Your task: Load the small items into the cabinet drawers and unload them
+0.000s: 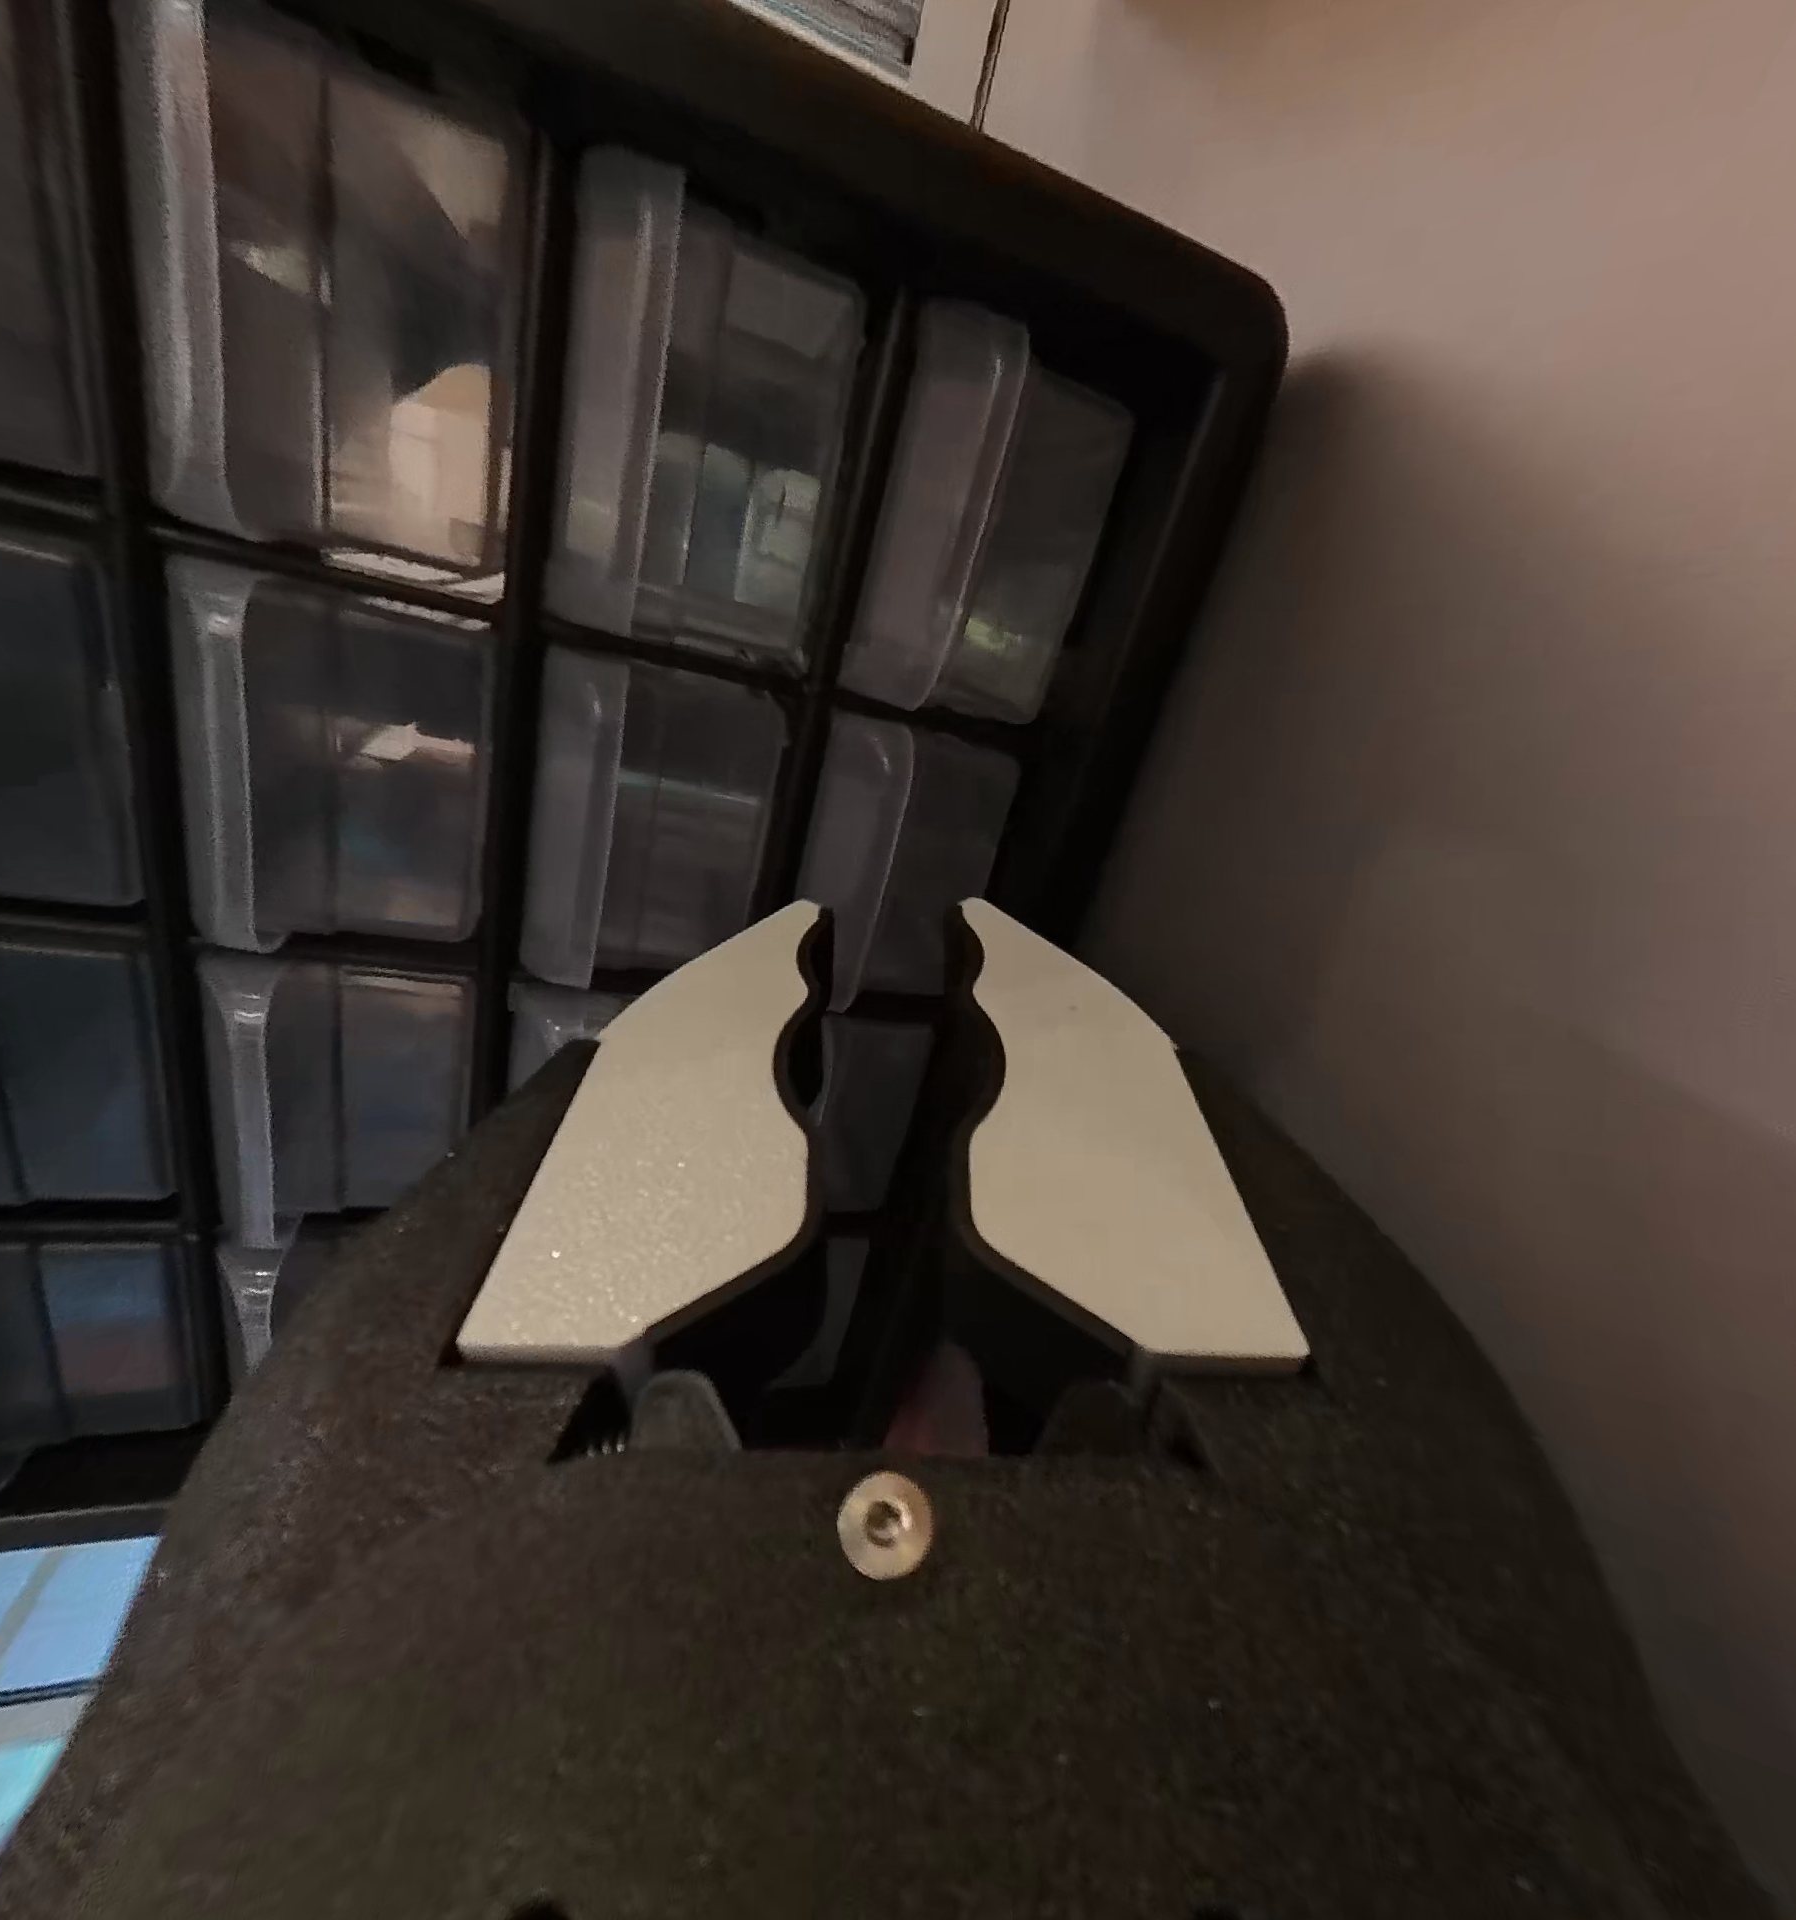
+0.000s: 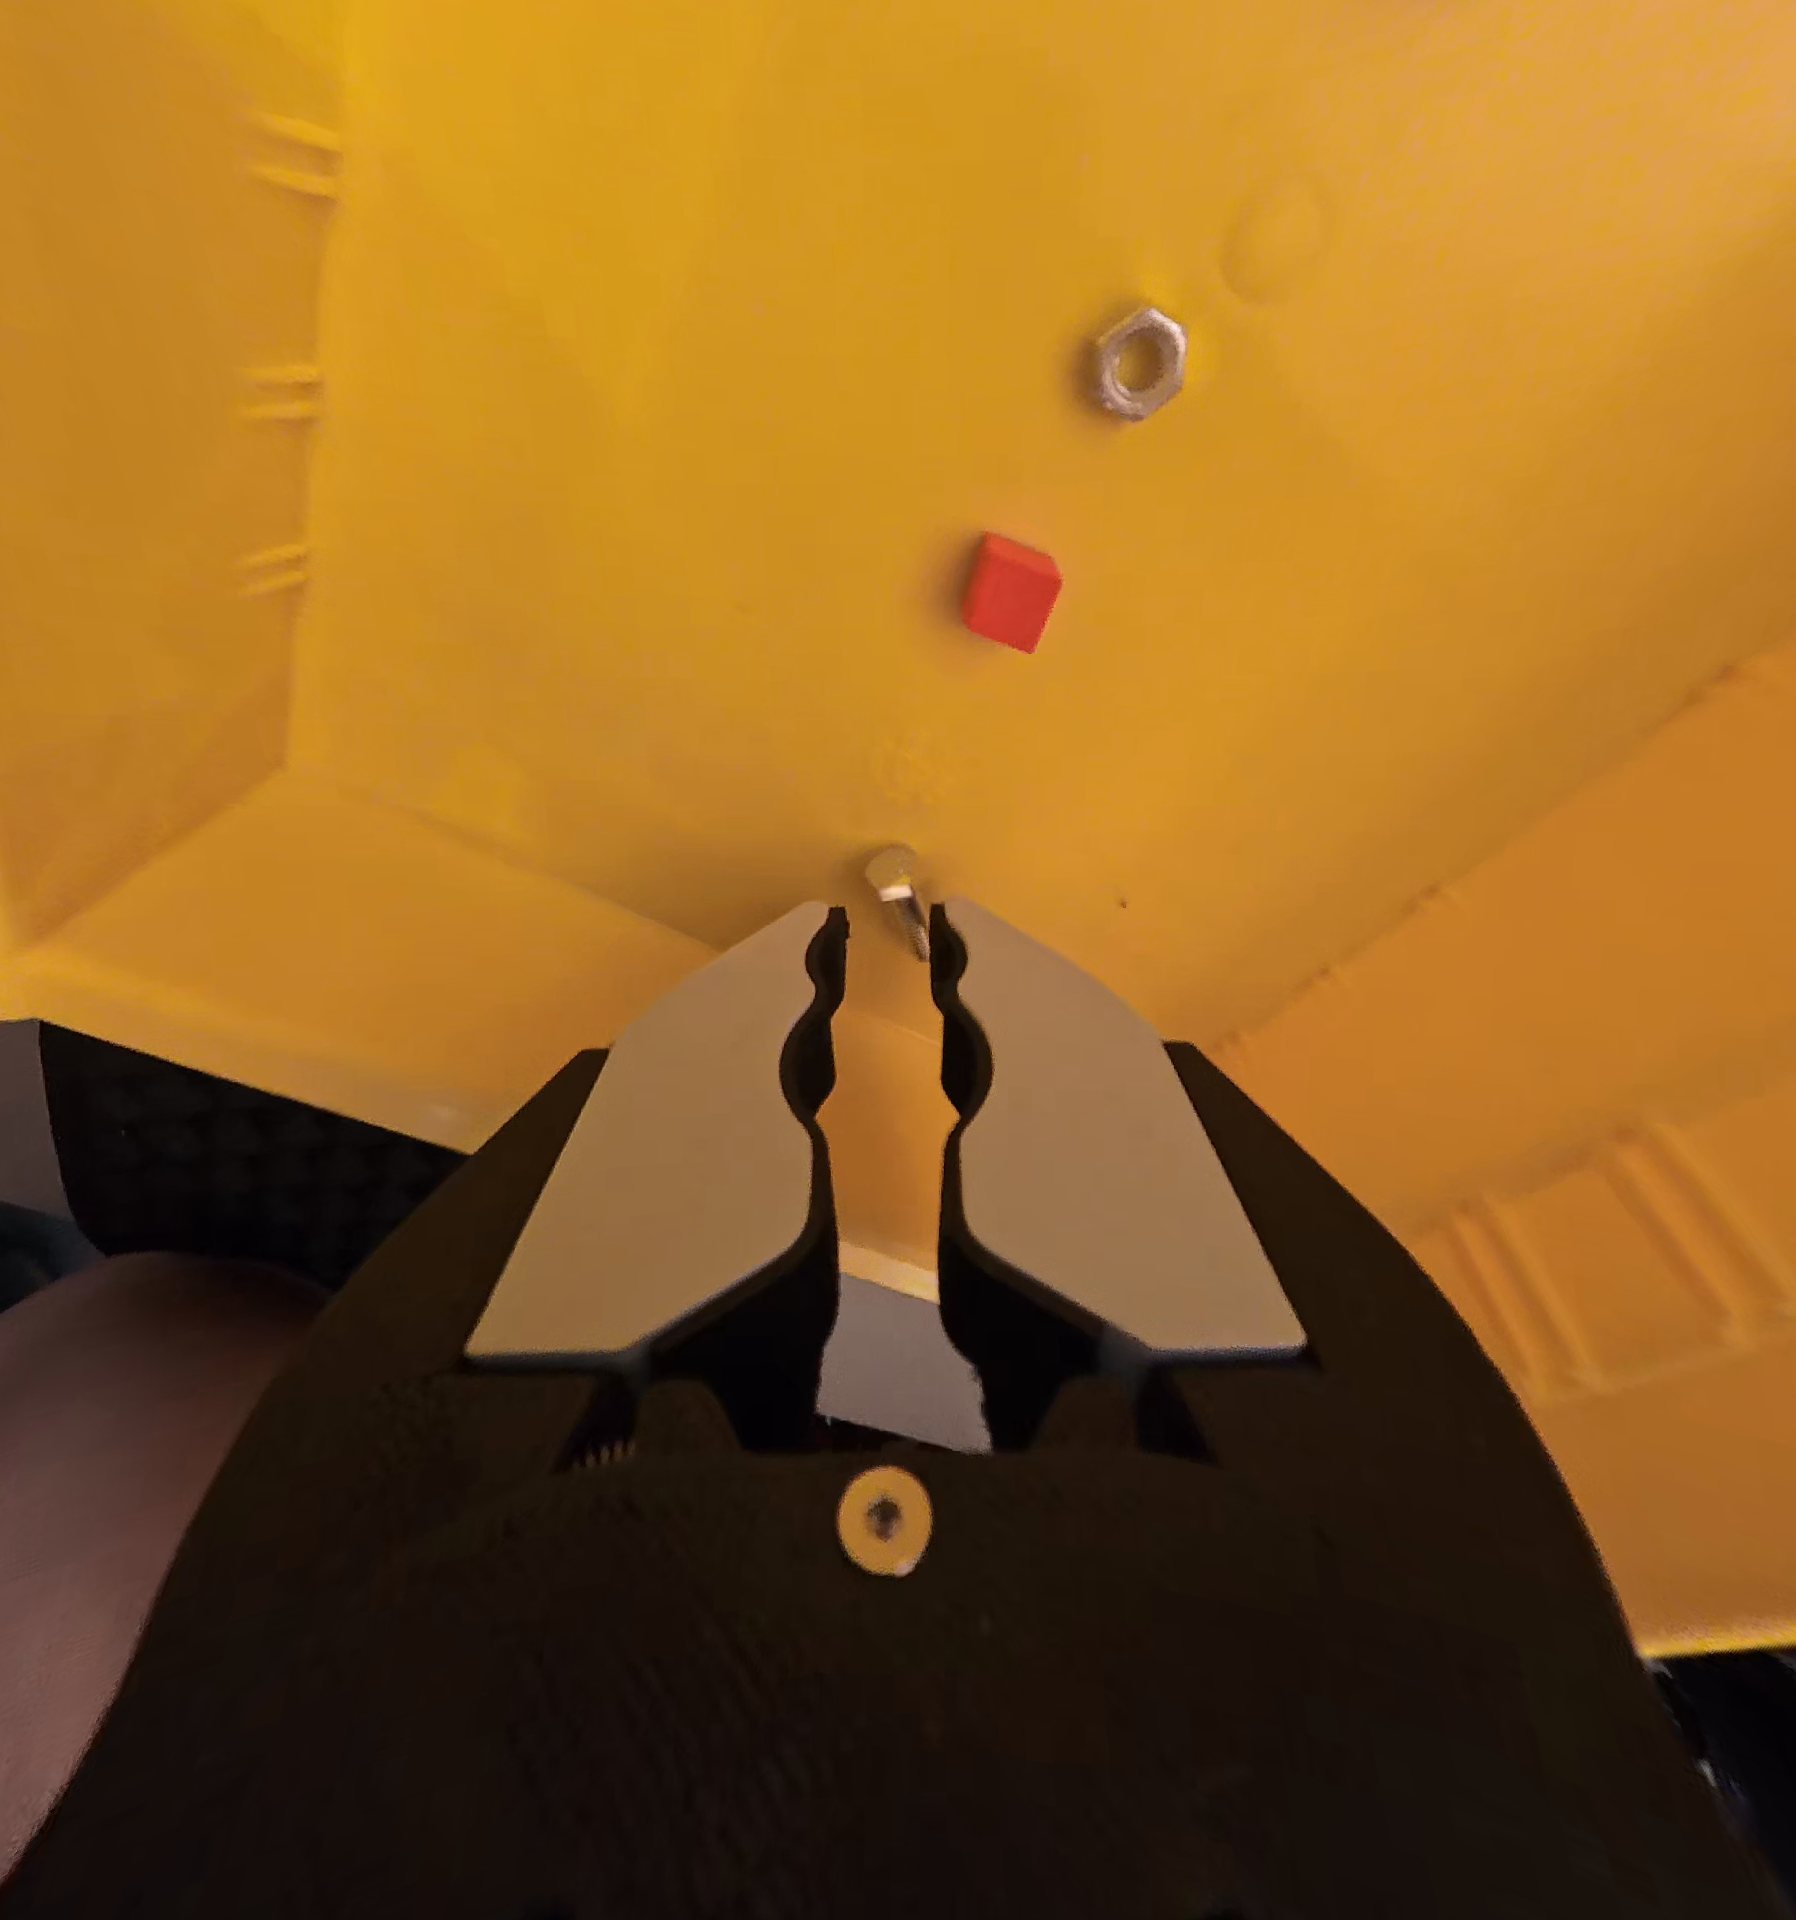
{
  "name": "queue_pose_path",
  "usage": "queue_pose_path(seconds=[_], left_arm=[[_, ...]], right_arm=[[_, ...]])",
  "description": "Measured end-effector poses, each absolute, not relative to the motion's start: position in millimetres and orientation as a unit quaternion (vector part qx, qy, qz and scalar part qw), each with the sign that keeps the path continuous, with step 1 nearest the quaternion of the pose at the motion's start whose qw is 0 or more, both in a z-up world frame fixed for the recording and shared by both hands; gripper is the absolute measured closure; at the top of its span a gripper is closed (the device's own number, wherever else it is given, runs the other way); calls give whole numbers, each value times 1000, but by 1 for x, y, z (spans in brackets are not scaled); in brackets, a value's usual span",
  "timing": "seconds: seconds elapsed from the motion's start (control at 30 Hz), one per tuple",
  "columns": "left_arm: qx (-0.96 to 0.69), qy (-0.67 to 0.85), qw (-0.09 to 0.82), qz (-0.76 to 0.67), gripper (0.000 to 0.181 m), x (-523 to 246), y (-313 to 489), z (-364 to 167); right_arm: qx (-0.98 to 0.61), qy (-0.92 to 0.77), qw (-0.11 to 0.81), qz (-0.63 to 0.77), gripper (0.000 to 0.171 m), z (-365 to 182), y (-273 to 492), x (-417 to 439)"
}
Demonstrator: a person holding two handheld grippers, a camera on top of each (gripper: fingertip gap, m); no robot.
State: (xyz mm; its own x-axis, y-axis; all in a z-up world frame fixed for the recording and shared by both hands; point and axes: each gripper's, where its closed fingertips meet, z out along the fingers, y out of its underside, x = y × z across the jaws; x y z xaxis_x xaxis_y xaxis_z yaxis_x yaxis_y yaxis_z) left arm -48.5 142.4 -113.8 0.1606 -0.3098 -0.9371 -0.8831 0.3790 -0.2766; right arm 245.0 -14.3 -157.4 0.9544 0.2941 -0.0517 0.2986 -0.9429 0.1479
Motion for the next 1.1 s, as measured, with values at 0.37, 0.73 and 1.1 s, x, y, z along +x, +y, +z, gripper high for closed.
queue_pose_path(seconds=[0.37, 0.73, 1.1], left_arm=[[-520, 580, 578, 243, 162, -75, 136, -105], [-569, 549, 573, 216, 162, -87, 140, -103], [-594, 541, 563, 196, 161, -91, 141, -107]], right_arm=[[984, 158, 81, -10, 159, -162, -9, 243], [984, 168, 65, -5, 159, -162, 4, 238], [988, 145, -55, 11, 152, -116, 12, 248]])
